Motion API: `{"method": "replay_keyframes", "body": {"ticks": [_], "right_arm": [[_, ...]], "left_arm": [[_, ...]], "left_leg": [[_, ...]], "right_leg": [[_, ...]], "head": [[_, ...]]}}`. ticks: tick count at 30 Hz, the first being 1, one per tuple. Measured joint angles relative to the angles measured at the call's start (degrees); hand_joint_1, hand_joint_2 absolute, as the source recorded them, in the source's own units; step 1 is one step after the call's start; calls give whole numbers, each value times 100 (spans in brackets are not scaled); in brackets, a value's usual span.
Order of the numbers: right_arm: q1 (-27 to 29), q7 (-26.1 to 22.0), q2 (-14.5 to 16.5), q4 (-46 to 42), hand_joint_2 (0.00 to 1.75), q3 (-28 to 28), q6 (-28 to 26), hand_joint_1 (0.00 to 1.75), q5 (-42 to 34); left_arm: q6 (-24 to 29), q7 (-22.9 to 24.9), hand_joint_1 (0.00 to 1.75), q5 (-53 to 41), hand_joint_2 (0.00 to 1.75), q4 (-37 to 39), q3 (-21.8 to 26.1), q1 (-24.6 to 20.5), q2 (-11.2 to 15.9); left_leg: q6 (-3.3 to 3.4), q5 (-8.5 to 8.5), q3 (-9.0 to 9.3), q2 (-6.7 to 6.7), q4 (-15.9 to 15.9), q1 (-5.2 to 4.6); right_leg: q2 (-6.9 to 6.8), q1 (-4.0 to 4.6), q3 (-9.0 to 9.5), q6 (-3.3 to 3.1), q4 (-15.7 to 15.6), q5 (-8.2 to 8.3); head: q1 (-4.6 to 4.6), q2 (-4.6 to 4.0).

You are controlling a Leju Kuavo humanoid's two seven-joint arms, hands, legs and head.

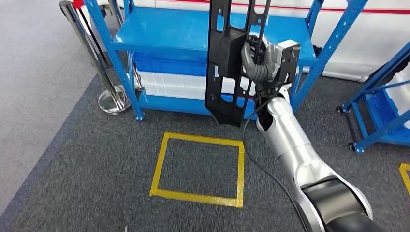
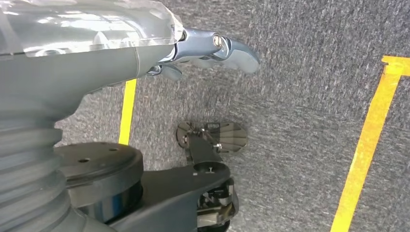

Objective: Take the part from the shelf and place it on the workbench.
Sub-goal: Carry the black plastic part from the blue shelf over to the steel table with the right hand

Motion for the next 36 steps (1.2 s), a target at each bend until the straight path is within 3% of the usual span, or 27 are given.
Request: {"method": "replay_keyframes", "body": {"ticks": [2,4,6,8,9,10,11,12,14,16,18,19,21,23,24,26,28,30,31,33,35,36], "right_arm": [[80,-91,-9,-41,175,-2,-126,175,160],[214,-160,-23,-123,175,-9,-187,175,229],[371,-217,-33,-203,175,-22,-193,175,231],[525,-249,-41,-254,175,-31,-183,175,225],[592,-253,-47,-271,175,-33,-180,175,225],[644,-254,-52,-282,175,-34,-178,175,225],[678,-253,-58,-292,175,-35,-178,175,225],[698,-253,-64,-309,175,-37,-178,175,225],[707,-254,-78,-350,175,-42,-178,175,225],[713,-257,-87,-381,175,-51,-179,175,223],[754,-268,-101,-395,175,-77,-189,175,217],[790,-283,-116,-410,175,-101,-196,175,213],[867,-323,-157,-452,175,-149,-206,175,204],[968,-363,-202,-502,175,-187,-205,175,191],[1042,-381,-231,-540,175,-208,-201,175,180],[1201,-401,-278,-626,175,-256,-169,175,121],[1274,-410,-301,-691,175,-303,-93,175,3],[1235,-420,-303,-713,175,-324,-16,175,-118],[1206,-426,-302,-709,175,-332,7,175,-170],[1140,-442,-301,-663,175,-362,30,175,-270],[1050,-474,-302,-567,175,-417,7,175,-366],[1002,-496,-302,-517,175,-442,-11,175,-409]], "left_arm": [[5,-7,0,-5,175,0,0,15,-1],[8,-37,0,-6,175,0,0,52,4],[8,-75,0,-6,175,0,0,95,13],[8,-95,0,-6,175,0,0,126,21],[8,-99,0,-5,175,0,0,138,26],[8,-102,0,-5,175,0,0,148,28],[8,-104,0,-5,175,0,0,154,31],[8,-107,0,-5,175,0,0,157,33],[8,-114,0,-5,175,0,0,155,44],[8,-121,0,-7,175,0,0,158,54],[5,-125,0,-12,175,0,0,167,54],[2,-128,0,-20,175,0,0,170,55],[-8,-135,0,-39,175,0,-2,177,55],[-27,-137,0,-49,175,0,-6,185,56],[-42,-137,0,-49,175,0,-8,193,57],[-83,-137,0,-35,175,0,-8,216,60],[-116,-135,0,2,175,0,-7,234,61],[-114,-132,0,52,175,0,-2,235,61],[-105,-131,0,77,175,0,3,233,61],[-91,-130,0,119,175,0,20,224,58],[-87,-123,0,134,175,0,37,202,55],[-91,-106,0,133,175,0,40,191,54]], "left_leg": [[-73,60,-16,-5,-19,0],[-127,-53,-76,-14,71,8],[-159,-474,-257,-19,569,14],[-178,-921,-482,-19,1351,13],[-180,-1004,-518,-18,1596,12],[-172,-978,-459,-19,1644,11],[-154,-853,-291,-19,1457,8],[-122,-697,-29,-20,1080,3],[-58,-558,463,-25,299,-23],[-22,-559,630,-30,-28,-61],[24,-468,604,-23,-88,-58],[56,-411,583,-14,-119,-45],[122,-289,499,8,-166,-14],[154,-195,372,30,-165,-17],[154,-155,312,41,-158,-14],[134,-96,181,81,-120,-4],[94,-57,52,164,-48,5],[37,-29,-19,265,5,-12],[4,-11,-31,318,14,-24],[-69,27,-40,419,16,-33],[-139,-94,-104,338,139,-11],[-164,-264,-187,240,351,-2]], "right_leg": [[4,18,-31,-60,-25,55],[-14,-2,-75,-162,-67,132],[-26,-15,-155,-253,-90,225],[-24,4,-264,-280,-79,303],[-22,16,-318,-281,-70,340],[-21,28,-372,-278,-60,375],[-19,39,-420,-272,-49,406],[-16,48,-462,-263,-37,437],[-15,64,-527,-224,-25,501],[-18,54,-560,-158,-36,578],[-15,41,-572,-86,-58,636],[-11,37,-593,-50,-28,580],[-5,19,-714,13,319,188],[-4,-12,-897,71,977,-309],[-5,-29,-949,100,1261,-428],[-16,-70,-825,144,1352,-265],[-132,-93,-407,168,807,27],[-313,-38,-50,130,198,20],[-353,-4,8,91,51,-42],[-281,20,-12,-26,-26,-21],[-186,6,-67,-137,-45,55],[-143,-1,-98,-188,-56,96]], "head": [[-1,0],[-2,0],[-1,-1],[-1,-1],[-1,-1],[-1,-1],[-1,-1],[-1,-1],[-1,0],[-1,1],[-1,0],[-1,0],[-1,-1],[-1,-1],[0,-1],[1,-1],[0,-1],[-1,-1],[-1,-1],[-1,-1],[-1,-1],[-1,-1]]}}
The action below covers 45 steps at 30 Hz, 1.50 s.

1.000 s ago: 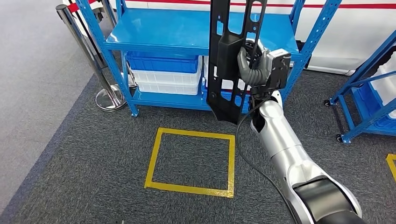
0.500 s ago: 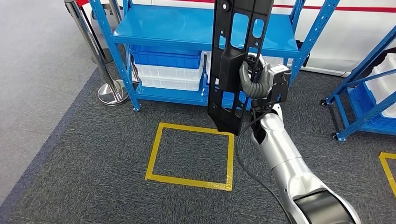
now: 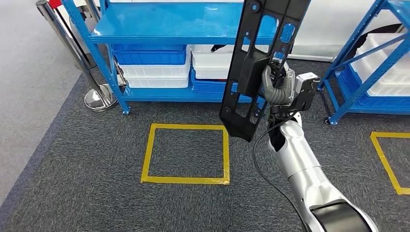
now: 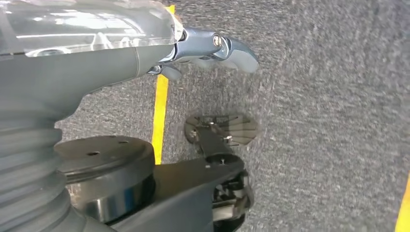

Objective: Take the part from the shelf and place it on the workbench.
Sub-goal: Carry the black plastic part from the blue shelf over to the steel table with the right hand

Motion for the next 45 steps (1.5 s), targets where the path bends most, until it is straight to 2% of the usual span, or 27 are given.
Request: {"method": "replay_keyframes", "body": {"ticks": [3,4,5,7,9,11,13,15,17,19,20,22,24,25,26,28,30,32,33,34,35,37,39,41,43,44,45], "right_arm": [[-72,-59,0,123,175,-44,-63,175,-81],[-77,-68,0,161,175,-57,-84,175,-98],[-82,-74,0,196,175,-71,-101,175,-110],[-102,-92,5,246,175,-96,-141,175,-123],[-152,-129,26,285,175,-111,-200,175,-126],[-204,-175,59,319,175,-127,-264,175,-128],[-217,-213,78,330,175,-150,-317,175,-122],[-223,-232,85,325,175,-165,-352,175,-108],[-221,-235,96,321,175,-168,-369,175,-97],[-181,-234,102,321,175,-168,-372,175,-93],[-156,-232,103,317,175,-169,-371,175,-93],[-118,-228,103,276,175,-173,-370,175,-88],[-102,-227,114,196,175,-182,-368,175,-82],[-91,-226,122,157,175,-188,-368,175,-78],[-68,-222,130,118,175,-204,-369,175,-70],[-13,-210,133,34,175,-250,-382,175,-41],[6,-199,132,-63,175,-287,-397,175,-1],[5,-180,133,-128,175,-296,-399,175,21],[9,-165,133,-140,175,-298,-396,175,24],[17,-150,133,-146,175,-300,-392,175,26],[25,-139,133,-146,175,-304,-387,175,27],[31,-130,133,-150,175,-313,-382,175,29],[20,-129,132,-155,175,-319,-378,175,31],[10,-127,131,-155,175,-324,-373,175,33],[9,-124,118,-155,175,-343,-371,175,33],[3,-127,106,-154,175,-358,-371,175,33],[-16,-131,97,-154,175,-372,-371,175,33]], "left_arm": [[-39,84,0,-1,175,0,5,-12,4],[-59,104,0,-1,175,0,10,-13,5],[-80,116,0,-1,175,0,19,-16,7],[-115,122,0,1,175,0,43,-25,14],[-142,125,0,3,175,-1,72,-34,40],[-172,132,0,5,175,-2,92,-42,56],[-225,143,0,15,175,-3,101,-53,51],[-275,153,0,36,175,-5,110,-51,49],[-315,160,0,49,175,-7,117,-17,50],[-359,163,0,54,175,-7,120,33,51],[-395,164,0,56,175,-7,120,52,51],[-493,164,0,56,175,-7,121,71,51],[-594,164,0,55,175,-7,121,72,59],[-636,165,0,52,175,-7,121,71,63],[-676,166,0,48,175,-7,121,71,67],[-746,170,0,28,175,-7,121,69,66],[-797,184,0,-3,175,-7,121,62,67],[-832,225,0,-26,175,-7,121,61,72],[-845,253,0,-30,175,-7,121,65,74],[-856,279,0,-31,175,-7,121,68,77],[-861,298,0,-31,175,-7,121,69,79],[-863,318,0,-29,175,-7,121,66,79],[-863,326,0,-30,175,-7,121,64,91],[-862,350,0,-25,175,-7,121,59,106],[-861,404,0,-10,175,-10,122,43,101],[-855,435,0,5,175,-13,124,34,99],[-848,457,0,19,175,-16,127,28,96]], "left_leg": [[-16,-607,-367,-202,1090,5],[-6,-663,-411,-216,1297,4],[14,-609,-349,-225,1285,2],[95,-302,57,-327,646,-8],[180,-124,477,-585,-62,-5],[196,-117,606,-698,-323,-18],[204,-63,623,-569,-436,-17],[247,5,651,-422,-550,12],[269,36,638,-280,-583,18],[266,38,612,-131,-567,21],[259,35,605,-60,-557,26],[223,13,600,70,-520,41],[156,-25,591,178,-472,24],[119,-38,589,225,-452,11],[83,-43,590,272,-446,-3],[9,-59,596,341,-439,6],[-42,-241,516,175,-235,32],[-48,-638,230,-108,452,45],[-41,-819,45,-180,873,44],[-31,-917,-100,-216,1192,41],[-12,-895,-151,-231,1296,36],[61,-550,63,-301,827,21],[165,-205,413,-564,63,18],[217,-132,574,-724,-294,14],[217,-118,609,-607,-391,23],[225,-89,625,-535,-444,38],[239,-57,642,-455,-498,55]], "right_leg": [[162,21,-102,-65,4,93],[229,35,-131,-68,8,120],[299,49,-156,-65,12,145],[436,72,-187,-51,19,183],[552,64,-225,-11,24,222],[671,14,-276,66,17,279],[735,-3,-309,149,6,317],[508,16,-424,215,220,154],[229,-8,-724,274,885,-227],[160,-64,-984,334,1502,-454],[141,-90,-972,360,1527,-412],[43,-124,-616,396,928,-82],[-161,-86,-238,358,219,140],[-214,-62,-162,316,46,170],[-215,-31,-165,261,10,151],[-86,-29,-197,164,1,183],[29,-47,-210,76,-26,221],[156,-46,-226,12,-36,247],[228,-31,-237,-8,-33,255],[307,-12,-247,-21,-29,261],[389,7,-254,-28,-23,267],[557,41,-253,-32,-9,274],[708,54,-260,-15,7,286],[844,30,-309,43,14,322],[962,10,-362,124,-7,369],[898,24,-385,155,3,359],[741,37,-443,181,106,280]], "head": [[0,0],[0,0],[0,0],[0,0],[-2,0],[-6,0],[-9,1],[-8,1],[-7,0],[-7,0],[-7,0],[-7,0],[-7,0],[-8,1],[-8,1],[-8,1],[-8,0],[-8,0],[-9,0],[-9,0],[-9,0],[-9,0],[-8,0],[-9,0],[-10,1],[-9,1],[-7,1]]}}
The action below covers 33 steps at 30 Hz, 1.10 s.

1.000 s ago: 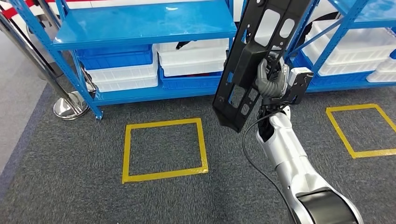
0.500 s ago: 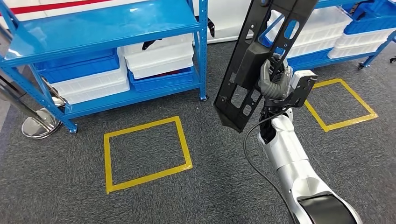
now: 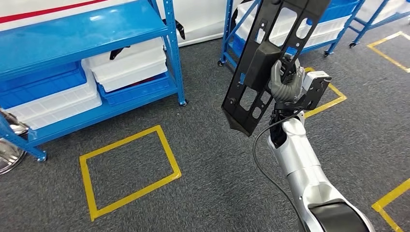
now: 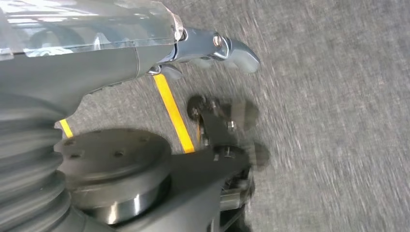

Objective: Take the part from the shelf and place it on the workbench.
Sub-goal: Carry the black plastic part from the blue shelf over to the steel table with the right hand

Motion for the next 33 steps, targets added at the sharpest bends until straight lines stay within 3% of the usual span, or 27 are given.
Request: {"method": "replay_keyframes", "body": {"ticks": [2,4,5,6,8,10,11,13,14,16,18,19,20,21,22,24,25,27,28,29,30,31,33], "right_arm": [[-47,-6,-8,1,175,-16,1,175,0],[-66,-2,-5,8,175,-19,1,175,-1],[-64,1,-5,11,175,-21,0,175,-1],[-65,3,-5,14,175,-23,0,175,-2],[-73,4,-6,14,175,-27,2,175,-3],[-88,7,-5,13,175,-28,7,175,-12],[-91,7,-6,13,175,-31,9,175,-21],[-90,9,-12,12,175,-43,15,175,-33],[-90,8,-15,8,175,-50,16,175,-36],[-103,6,-17,1,175,-62,16,175,-35],[-95,5,-10,-2,175,-65,12,175,-35],[-76,6,-7,-2,175,-66,9,175,-35],[-53,7,-6,-3,175,-69,6,175,-35],[-31,10,-6,-14,175,-73,1,175,-34],[-13,13,-7,-40,175,-77,-9,175,-29],[10,20,-7,-139,175,-84,-55,175,7],[23,27,-7,-207,175,-88,-97,175,45],[87,49,-14,-375,175,-109,-210,175,166],[138,62,-32,-476,175,-128,-265,175,241],[195,82,-53,-580,175,-150,-309,175,316],[237,102,-81,-683,175,-172,-338,175,384],[259,129,-104,-778,175,-190,-346,175,441],[276,195,-122,-909,175,-206,-311,175,517]], "left_arm": [[34,22,0,20,175,-3,6,-7,-1],[76,26,0,20,175,-4,7,-7,-4],[90,26,0,19,175,-4,7,-7,-4],[95,24,0,17,175,-4,7,-7,-5],[85,16,0,5,175,-5,7,-9,-8],[72,7,0,-13,175,-6,7,-10,-8],[64,6,0,-22,175,-6,6,-8,-7],[39,9,0,-45,175,-6,5,-2,-8],[19,12,0,-60,175,-8,5,-2,-10],[-12,16,0,-96,175,-10,4,-1,-13],[-25,19,0,-134,175,-10,2,18,-13],[-28,22,0,-151,175,-10,0,29,-13],[-30,24,0,-165,175,-10,-2,37,-13],[-33,26,0,-176,175,-10,-3,39,-13],[-38,26,0,-185,175,-10,-4,38,-13],[-51,16,0,-197,175,-10,-5,38,-4],[-56,-3,0,-199,175,-9,-6,40,3],[-51,-69,0,-200,175,-8,-6,44,17],[-43,-109,0,-200,175,-9,-6,42,14],[-32,-142,0,-198,175,-11,-6,38,9],[-24,-169,0,-194,175,-12,-5,34,7],[-20,-189,0,-189,175,-13,-5,32,5],[-17,-212,0,-162,175,-13,-4,44,9]], "left_leg": [[24,38,15,154,-57,7],[25,38,8,314,-55,4],[18,33,7,390,-51,6],[3,23,8,468,-42,10],[-55,-17,17,603,-3,17],[-136,-68,17,714,48,-11],[-173,-86,19,765,60,-29],[-236,-103,38,876,54,-37],[-267,-142,39,859,78,-23],[-298,-385,-82,622,398,1],[-291,-781,-412,322,1155,2],[-281,-919,-594,258,1539,-4],[-264,-951,-711,229,1762,-11],[-238,-862,-729,213,1756,-17],[-202,-671,-637,186,1512,-24],[-108,-253,-303,-45,715,-33],[-84,-143,-171,-170,408,-34],[-65,-114,-76,-290,173,-50],[-64,-100,-58,-228,136,-57],[-47,-74,-43,-155,101,-48],[-20,-46,-21,-81,52,-32],[6,-18,1,2,3,-17],[41,-1,21,168,-42,-18]], "right_leg": [[-406,-3,-261,49,554,-320],[-563,-66,-596,113,1270,-602],[-585,-98,-662,143,1418,-611],[-612,-129,-610,171,1337,-515],[-792,-161,-213,213,604,-176],[-994,-127,96,172,6,9],[-1031,-101,130,130,-87,13],[-897,-77,95,27,-74,20],[-831,-84,87,-13,-84,31],[-699,-106,85,-98,-106,55],[-560,-96,81,-152,-110,67],[-480,-79,79,-167,-108,69],[-393,-59,77,-175,-105,73],[-301,-40,77,-180,-100,75],[-210,-25,80,-182,-94,77],[-47,-6,75,-172,-78,83],[30,-13,56,-153,-68,93],[169,-51,3,-87,-72,132],[247,-68,-17,-45,-87,158],[263,-74,-27,-13,-92,166],[174,-60,-55,13,-47,128],[5,-43,-134,35,112,20],[-404,-44,-452,78,776,-336]], "head": [[4,-1],[5,-1],[5,-1],[5,-1],[5,-1],[5,-1],[5,-1],[5,-1],[4,-1],[4,-1],[3,-1],[3,0],[3,0],[3,0],[3,0],[4,-1],[4,-1],[4,-1],[3,-1],[3,-1],[4,-1],[6,-1],[13,-1]]}}
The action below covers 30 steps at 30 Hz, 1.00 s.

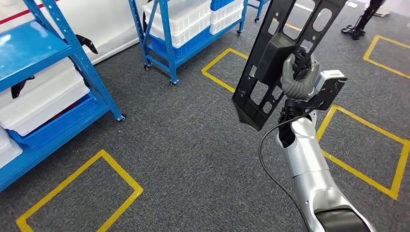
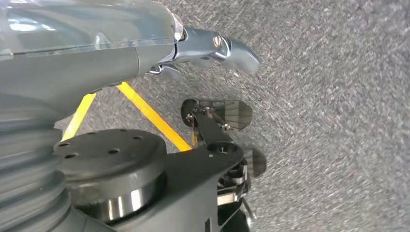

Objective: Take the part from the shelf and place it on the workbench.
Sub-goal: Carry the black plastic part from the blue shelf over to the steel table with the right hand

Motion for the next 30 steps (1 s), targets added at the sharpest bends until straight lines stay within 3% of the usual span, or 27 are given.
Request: {"method": "replay_keyframes", "body": {"ticks": [2,3,5,7,9,11,13,15,17,18,19,20,22,24,26,27,28,30], "right_arm": [[17,70,-3,-39,175,-1,74,175,48],[25,96,-4,-36,175,-1,112,175,68],[27,116,-5,-27,175,-1,186,175,104],[15,110,-2,-16,175,2,248,175,145],[10,106,0,13,175,4,290,175,197],[7,112,-23,49,175,6,303,175,293],[-9,118,-44,69,175,9,296,175,399],[-26,128,-43,91,175,18,246,175,525],[-39,168,-51,147,175,57,111,175,818],[-53,195,-64,187,175,90,24,175,1024],[-88,218,-80,234,175,125,-46,175,1227],[-150,232,-100,296,175,158,-96,175,1403],[-357,242,-128,489,175,213,-127,175,1605],[-577,231,-146,758,175,260,-147,175,1680],[-718,187,-181,1037,175,291,-210,175,1753],[-766,156,-202,1164,175,304,-249,175,1792],[-815,129,-218,1287,175,323,-281,175,1826],[-897,94,-227,1476,175,372,-315,175,1855]], "left_arm": [[4,-8,0,31,175,0,0,19,2],[6,-10,0,45,175,0,1,24,1],[3,-15,0,71,175,0,2,26,-8],[-2,-21,0,84,175,0,4,25,-17],[-4,-31,0,89,175,0,6,24,-24],[-4,-39,0,91,175,0,7,24,-40],[-4,-43,0,94,175,0,8,20,-50],[-5,-47,0,99,175,0,9,32,-52],[-9,-48,0,117,175,0,9,60,-52],[-10,-44,0,133,175,0,12,73,-52],[-5,-35,0,159,175,0,18,82,-52],[5,-18,0,193,175,0,33,88,-52],[39,21,0,277,175,2,91,109,-47],[73,31,0,334,175,4,149,133,-41],[101,14,0,371,175,4,184,149,-43],[112,2,0,385,175,4,204,154,-46],[118,-8,0,393,175,4,226,157,-50],[121,-19,0,399,175,4,257,164,-58]], "left_leg": [[-2,-12,1,177,3,-8],[-13,-23,3,260,7,-8],[-57,-62,16,405,32,-1],[-132,-124,25,516,80,-17],[-207,-168,43,609,101,-45],[-270,-201,70,694,97,-35],[-312,-378,2,529,307,-2],[-318,-754,-297,206,997,15],[-309,-1010,-671,70,1745,13],[-298,-979,-759,52,1872,11],[-278,-827,-739,36,1752,11],[-253,-597,-630,-5,1440,11],[-193,-194,-344,-291,665,26],[-169,-86,-203,-503,293,28],[-145,-80,-166,-417,228,22],[-113,-52,-145,-349,184,25],[-76,-22,-124,-271,138,28],[-27,15,-101,-115,78,12]], "right_leg": [[-152,-52,-305,55,633,-222],[-182,-85,-316,83,668,-181],[-307,-136,20,129,87,140],[-526,-115,414,110,-618,361],[-580,-59,513,28,-833,364],[-450,-49,500,-61,-845,373],[-331,-66,510,-144,-867,387],[-211,-68,518,-205,-877,391],[-54,-43,520,-230,-873,389],[36,-32,522,-233,-868,389],[130,-24,524,-234,-860,389],[222,-21,526,-232,-849,388],[389,-26,508,-211,-820,390],[538,-54,457,-141,-812,417],[655,-83,422,-49,-842,461],[571,-77,405,-20,-828,451],[404,-62,351,-3,-730,383],[-17,-39,90,14,-189,81]], "head": [[1,0],[1,0],[1,0],[1,0],[0,1],[-1,1],[-2,1],[-2,0],[-2,0],[-2,0],[-2,0],[-2,0],[-2,0],[-2,0],[-4,1],[-3,0],[-4,0],[-2,0]]}}
